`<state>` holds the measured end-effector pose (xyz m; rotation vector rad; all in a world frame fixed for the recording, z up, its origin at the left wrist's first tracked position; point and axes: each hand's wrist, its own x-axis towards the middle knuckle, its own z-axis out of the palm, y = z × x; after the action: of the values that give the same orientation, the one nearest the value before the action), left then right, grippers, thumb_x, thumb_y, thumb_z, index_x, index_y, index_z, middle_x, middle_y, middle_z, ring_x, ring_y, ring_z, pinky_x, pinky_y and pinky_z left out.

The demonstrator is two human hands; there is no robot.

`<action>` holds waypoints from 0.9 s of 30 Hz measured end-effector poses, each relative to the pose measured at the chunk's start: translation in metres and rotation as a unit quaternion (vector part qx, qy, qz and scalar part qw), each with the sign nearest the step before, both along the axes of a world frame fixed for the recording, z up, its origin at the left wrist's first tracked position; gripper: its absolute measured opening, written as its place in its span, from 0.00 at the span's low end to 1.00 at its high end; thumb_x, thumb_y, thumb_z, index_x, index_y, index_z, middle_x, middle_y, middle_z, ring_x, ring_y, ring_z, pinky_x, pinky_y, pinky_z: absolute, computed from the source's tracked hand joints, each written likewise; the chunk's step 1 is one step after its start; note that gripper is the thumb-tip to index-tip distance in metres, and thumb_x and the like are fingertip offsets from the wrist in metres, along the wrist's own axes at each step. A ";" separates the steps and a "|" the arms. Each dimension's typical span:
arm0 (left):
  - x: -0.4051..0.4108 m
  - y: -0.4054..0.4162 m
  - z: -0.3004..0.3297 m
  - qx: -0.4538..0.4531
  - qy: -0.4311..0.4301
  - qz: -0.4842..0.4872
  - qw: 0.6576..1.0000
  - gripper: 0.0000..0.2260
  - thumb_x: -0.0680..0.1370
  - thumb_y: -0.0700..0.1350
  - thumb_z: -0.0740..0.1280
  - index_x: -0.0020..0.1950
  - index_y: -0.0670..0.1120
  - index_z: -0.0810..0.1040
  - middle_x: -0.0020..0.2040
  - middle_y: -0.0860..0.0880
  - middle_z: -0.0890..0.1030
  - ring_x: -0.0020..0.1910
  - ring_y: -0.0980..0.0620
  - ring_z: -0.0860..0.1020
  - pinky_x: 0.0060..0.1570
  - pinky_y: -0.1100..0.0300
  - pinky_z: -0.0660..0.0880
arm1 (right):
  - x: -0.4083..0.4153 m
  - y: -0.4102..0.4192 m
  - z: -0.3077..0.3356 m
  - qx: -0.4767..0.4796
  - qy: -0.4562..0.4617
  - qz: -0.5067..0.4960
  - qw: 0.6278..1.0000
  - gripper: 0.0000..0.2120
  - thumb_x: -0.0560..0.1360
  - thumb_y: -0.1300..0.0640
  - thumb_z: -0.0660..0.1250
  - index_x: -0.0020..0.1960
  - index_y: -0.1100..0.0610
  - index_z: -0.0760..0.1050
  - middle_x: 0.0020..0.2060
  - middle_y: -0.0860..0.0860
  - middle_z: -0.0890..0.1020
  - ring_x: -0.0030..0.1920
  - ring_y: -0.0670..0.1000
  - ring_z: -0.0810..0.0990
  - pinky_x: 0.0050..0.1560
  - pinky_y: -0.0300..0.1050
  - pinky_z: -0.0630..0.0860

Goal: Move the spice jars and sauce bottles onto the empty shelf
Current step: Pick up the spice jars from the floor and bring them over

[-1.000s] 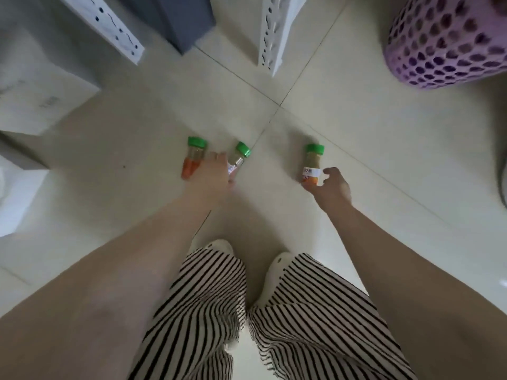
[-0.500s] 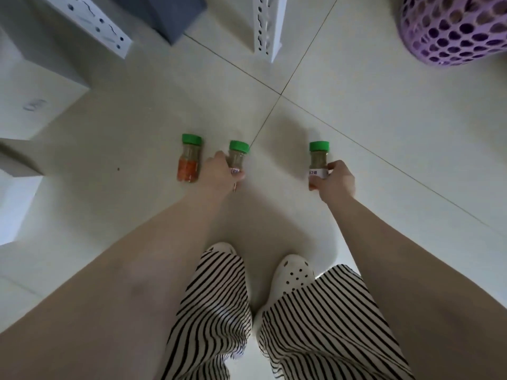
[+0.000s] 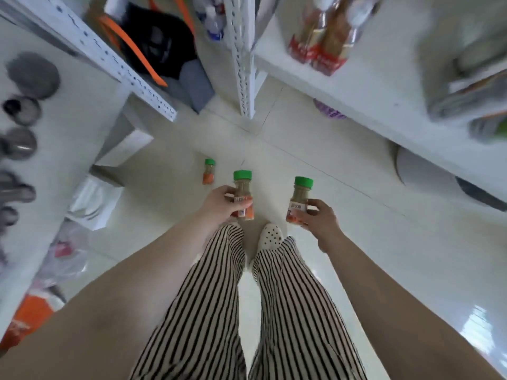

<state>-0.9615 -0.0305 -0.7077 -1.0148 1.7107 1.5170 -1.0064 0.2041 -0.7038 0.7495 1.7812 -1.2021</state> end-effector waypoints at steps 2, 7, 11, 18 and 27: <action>0.001 0.000 0.057 0.013 0.023 -0.014 1.000 0.20 0.70 0.42 0.75 0.59 0.40 0.74 0.50 0.43 0.81 0.40 0.54 0.81 0.35 0.67 0.78 | 0.005 0.004 0.064 -0.028 0.011 -0.025 0.999 0.22 0.70 0.62 0.74 0.61 0.59 0.72 0.47 0.55 0.84 0.46 0.54 0.84 0.59 0.52 0.77; 0.002 0.009 0.171 0.059 0.074 -0.038 0.995 0.18 0.71 0.40 0.73 0.58 0.43 0.73 0.52 0.39 0.80 0.47 0.44 0.80 0.51 0.53 0.78 | 0.022 0.008 0.190 -0.060 0.089 -0.066 0.992 0.21 0.71 0.62 0.74 0.61 0.58 0.72 0.49 0.56 0.83 0.47 0.54 0.82 0.58 0.50 0.77; -0.003 0.022 0.227 0.120 0.099 -0.038 0.987 0.18 0.73 0.38 0.72 0.61 0.41 0.73 0.47 0.45 0.81 0.43 0.48 0.81 0.45 0.57 0.80 | 0.042 0.017 0.260 -0.096 0.152 -0.123 0.976 0.17 0.73 0.63 0.71 0.60 0.59 0.73 0.47 0.55 0.82 0.44 0.51 0.81 0.52 0.45 0.77; -0.019 0.060 0.289 0.324 0.084 -0.045 0.941 0.12 0.79 0.37 0.61 0.62 0.41 0.73 0.52 0.40 0.80 0.49 0.44 0.80 0.55 0.45 0.76 | 0.074 0.060 0.324 -0.144 0.205 -0.206 0.946 0.13 0.76 0.60 0.68 0.60 0.57 0.76 0.49 0.54 0.82 0.50 0.51 0.81 0.58 0.45 0.76; -0.056 0.147 0.341 0.428 0.120 -0.112 0.889 0.14 0.81 0.40 0.58 0.65 0.39 0.71 0.56 0.41 0.79 0.57 0.44 0.77 0.58 0.44 0.75 | 0.062 0.120 0.367 -0.175 0.253 -0.247 0.919 0.13 0.77 0.59 0.66 0.60 0.57 0.76 0.55 0.55 0.81 0.55 0.53 0.80 0.62 0.48 0.74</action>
<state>-1.0175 0.1165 -0.3667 -0.1650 1.0268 1.9952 -0.9439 0.3244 -0.3366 0.7388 1.7377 -2.1497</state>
